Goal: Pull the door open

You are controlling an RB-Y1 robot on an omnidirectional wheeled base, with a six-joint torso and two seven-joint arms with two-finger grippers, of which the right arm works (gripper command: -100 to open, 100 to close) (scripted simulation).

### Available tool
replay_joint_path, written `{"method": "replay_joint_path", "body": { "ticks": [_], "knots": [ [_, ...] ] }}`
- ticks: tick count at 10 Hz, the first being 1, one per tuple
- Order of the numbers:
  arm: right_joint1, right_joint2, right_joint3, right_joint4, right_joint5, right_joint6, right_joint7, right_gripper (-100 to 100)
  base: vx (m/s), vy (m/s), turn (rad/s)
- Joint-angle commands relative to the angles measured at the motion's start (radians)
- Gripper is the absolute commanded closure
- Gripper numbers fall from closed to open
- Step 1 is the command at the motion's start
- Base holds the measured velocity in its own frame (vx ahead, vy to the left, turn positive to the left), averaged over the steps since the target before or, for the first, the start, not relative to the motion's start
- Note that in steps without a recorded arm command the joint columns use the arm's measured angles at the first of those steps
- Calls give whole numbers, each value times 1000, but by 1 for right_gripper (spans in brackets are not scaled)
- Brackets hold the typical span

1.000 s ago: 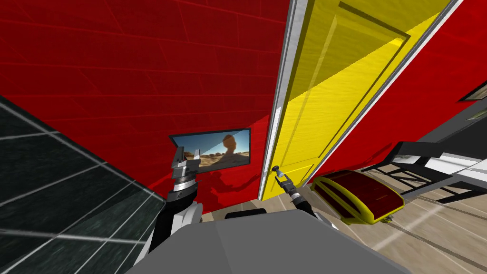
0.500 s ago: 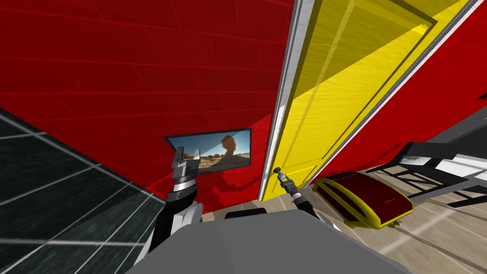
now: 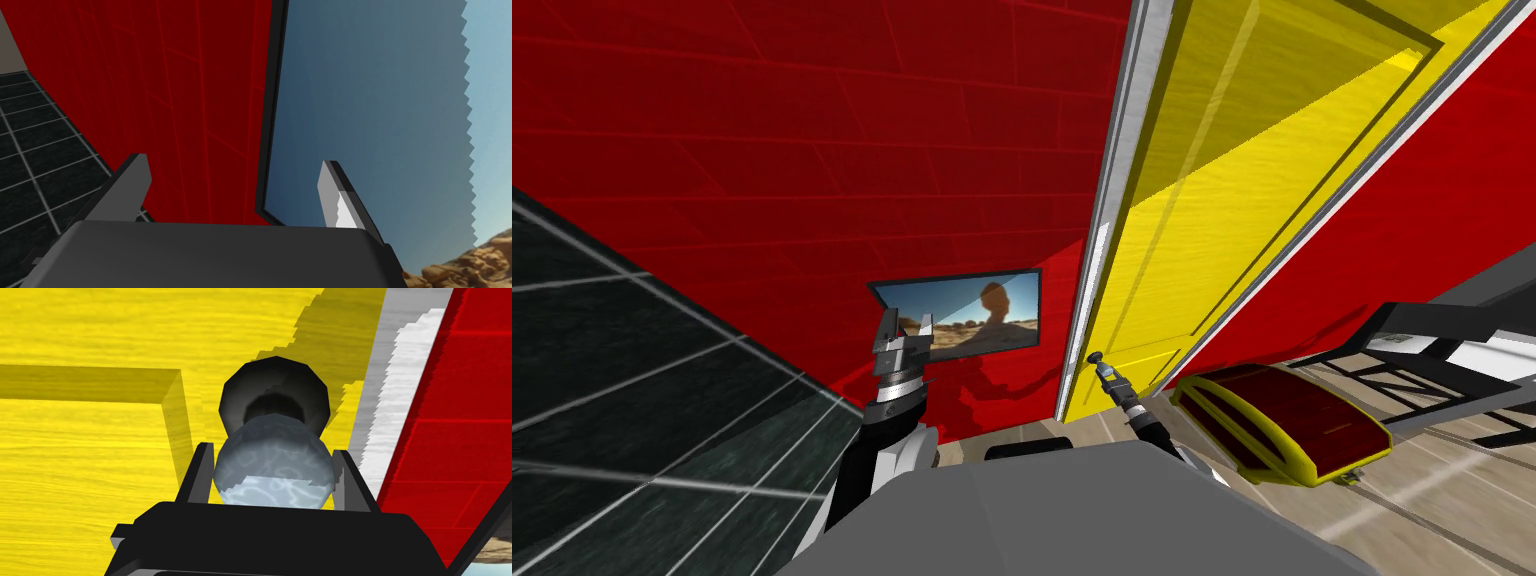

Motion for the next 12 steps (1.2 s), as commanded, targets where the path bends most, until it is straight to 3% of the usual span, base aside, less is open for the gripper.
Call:
{"method": "replay_joint_path", "body": {
  "ticks": [1, 12],
  "knots": [
    [-1, 3, 2, -2, -6, 2, -32, 100, -65, -40, 85],
    [-21, 14, 4, 8, -59, 17, -263, 100, -53, -32, 78]
  ]
}}
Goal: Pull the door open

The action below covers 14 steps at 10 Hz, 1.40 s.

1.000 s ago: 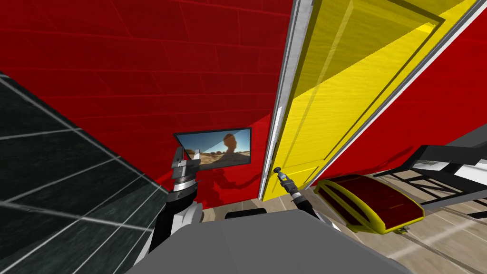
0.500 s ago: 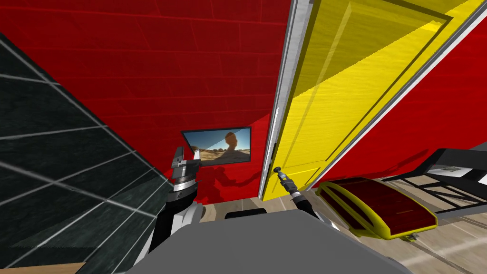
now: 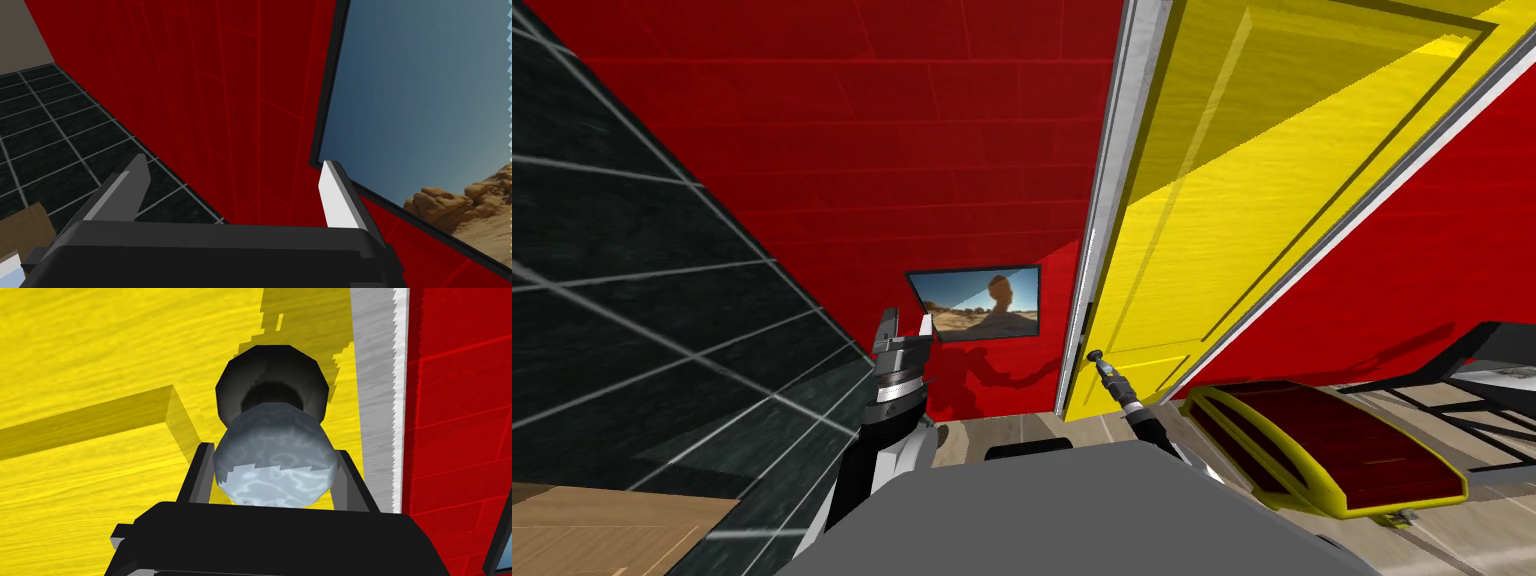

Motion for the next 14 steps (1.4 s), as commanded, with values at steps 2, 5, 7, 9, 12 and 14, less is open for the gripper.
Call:
{"method": "replay_joint_path", "body": {
  "ticks": [2, 5, 7, 9, 12, 14],
  "knots": [
    [-4, 5, 2, 3, -16, 4, -75, 100, -58, -30, 85],
    [-11, 9, 3, 7, -34, 10, -157, 100, -52, -34, 83],
    [-14, 10, 3, 8, -41, 12, -192, 100, -47, -29, 60],
    [-19, 13, 3, 10, -55, 16, -253, 100, -35, -20, 64],
    [-24, 15, 4, 13, -69, 20, -321, 100, -41, -24, 57],
    [-27, 17, 4, 14, -77, 22, -357, 100, -41, -28, 62]
  ]
}}
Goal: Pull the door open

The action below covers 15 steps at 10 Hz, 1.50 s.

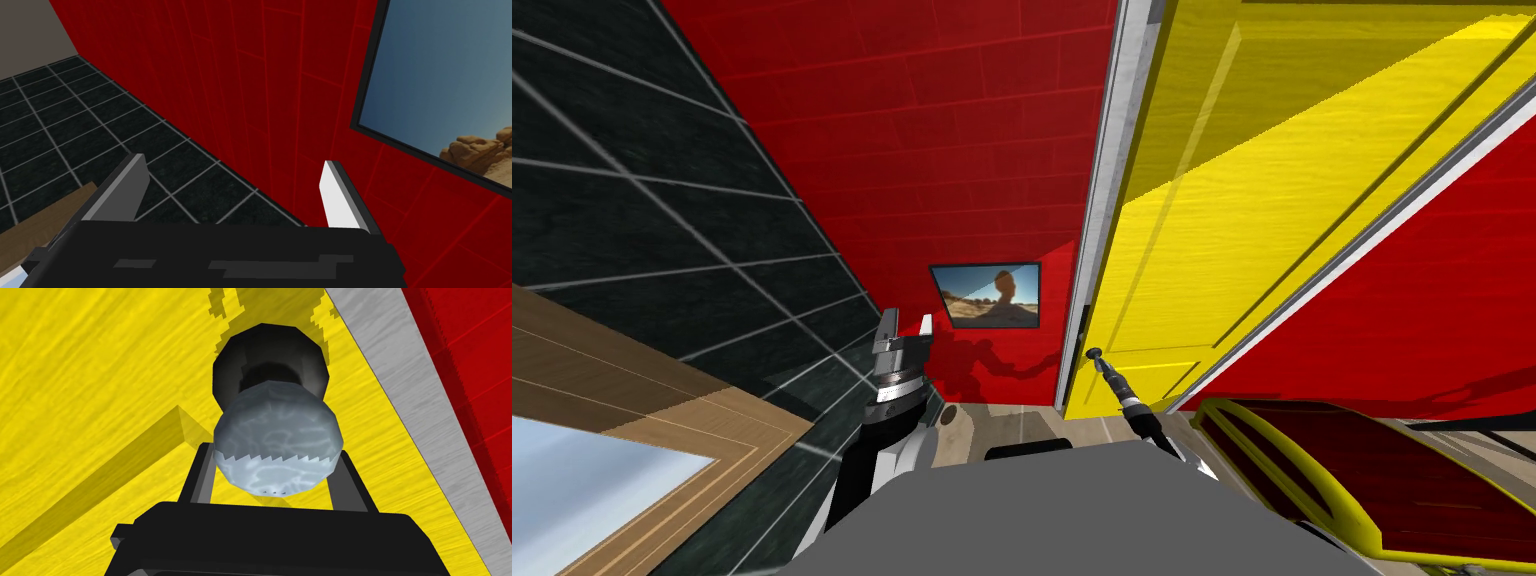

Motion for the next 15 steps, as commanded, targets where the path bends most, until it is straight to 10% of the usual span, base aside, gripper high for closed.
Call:
{"method": "replay_joint_path", "body": {
  "ticks": [1, 15],
  "knots": [
    [1, 7, 4, 4, -8, 3, -49, 100, -35, -14, 60],
    [-26, 21, 7, 17, -79, 24, -386, 100, -37, -21, 53]
  ]
}}
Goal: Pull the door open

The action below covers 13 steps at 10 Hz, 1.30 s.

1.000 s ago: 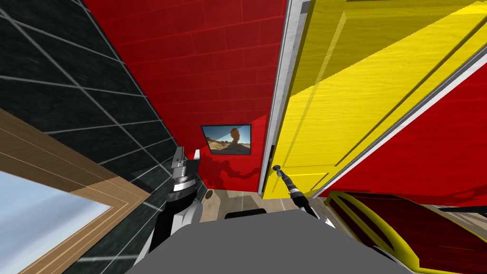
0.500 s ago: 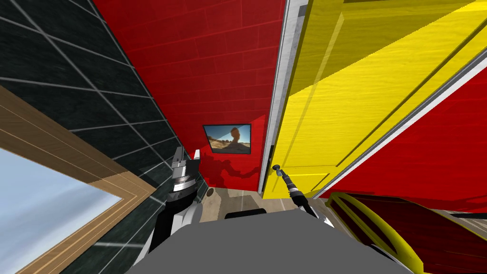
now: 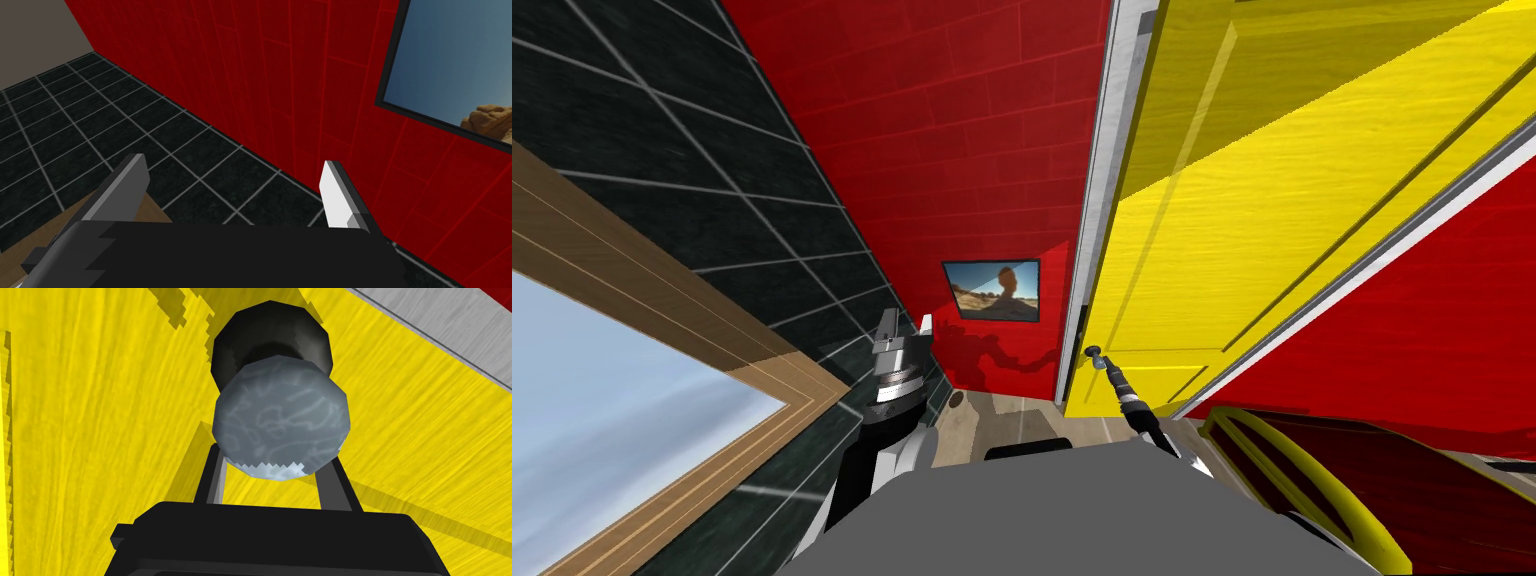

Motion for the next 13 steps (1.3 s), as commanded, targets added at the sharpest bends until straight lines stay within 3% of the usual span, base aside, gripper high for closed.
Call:
{"method": "replay_joint_path", "body": {
  "ticks": [1, 13],
  "knots": [
    [-3, 10, 10, 5, -1, -1, -41, 100, -38, -20, 39],
    [-24, 22, 12, 16, -59, 16, -331, 100, -36, -18, 49]
  ]
}}
